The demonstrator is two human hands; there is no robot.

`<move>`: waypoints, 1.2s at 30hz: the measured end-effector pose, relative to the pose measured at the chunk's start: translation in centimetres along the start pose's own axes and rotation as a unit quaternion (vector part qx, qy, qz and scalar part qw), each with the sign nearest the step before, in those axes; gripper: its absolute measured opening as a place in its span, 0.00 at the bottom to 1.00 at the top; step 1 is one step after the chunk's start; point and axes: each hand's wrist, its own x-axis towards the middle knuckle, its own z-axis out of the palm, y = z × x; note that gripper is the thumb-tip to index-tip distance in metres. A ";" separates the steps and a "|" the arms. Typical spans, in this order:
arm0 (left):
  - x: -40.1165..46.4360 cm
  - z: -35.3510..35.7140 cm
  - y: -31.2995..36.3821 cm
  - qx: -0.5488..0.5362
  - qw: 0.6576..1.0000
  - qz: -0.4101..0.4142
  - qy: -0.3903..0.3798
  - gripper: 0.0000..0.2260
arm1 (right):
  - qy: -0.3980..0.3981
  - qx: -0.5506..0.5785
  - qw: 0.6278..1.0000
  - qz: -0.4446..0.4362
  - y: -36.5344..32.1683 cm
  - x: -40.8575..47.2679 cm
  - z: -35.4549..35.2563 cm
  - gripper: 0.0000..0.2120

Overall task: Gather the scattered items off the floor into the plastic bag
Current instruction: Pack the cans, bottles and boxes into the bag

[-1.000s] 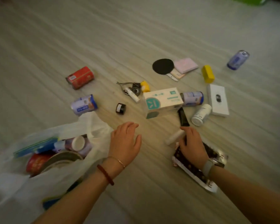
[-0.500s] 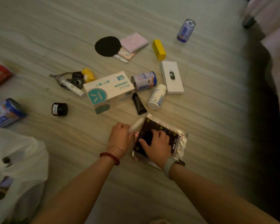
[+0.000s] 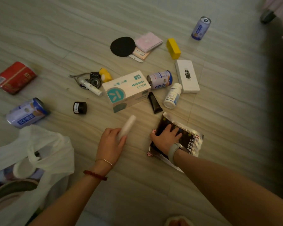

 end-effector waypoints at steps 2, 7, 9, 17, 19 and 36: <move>-0.5 -0.5 0.1 -0.014 1.000 0.007 0.012 0.13 | 0.001 -0.068 0.997 -0.042 0.4 -1.0 -0.5 0.31; -1.7 -2.4 1.4 -0.052 0.997 0.026 0.049 0.13 | 0.084 -0.214 0.969 -0.091 0.1 -4.5 -3.1 0.14; -2.0 -3.4 2.1 -0.070 0.995 0.026 0.069 0.13 | 0.116 -0.257 0.950 -0.137 -0.4 -6.0 -4.9 0.12; -4.5 -11.1 2.1 -0.085 0.976 0.027 0.198 0.11 | 0.207 -0.172 0.877 -0.397 -6.7 -13.6 -7.7 0.21; -5.4 -13.0 1.2 -0.080 0.971 0.015 0.224 0.12 | 0.201 -0.077 0.864 -0.455 -8.2 -14.9 -7.4 0.21; -16.9 -19.3 -14.4 0.177 0.955 -0.182 0.153 0.22 | 0.048 0.300 0.762 -0.572 -16.1 -19.6 1.9 0.16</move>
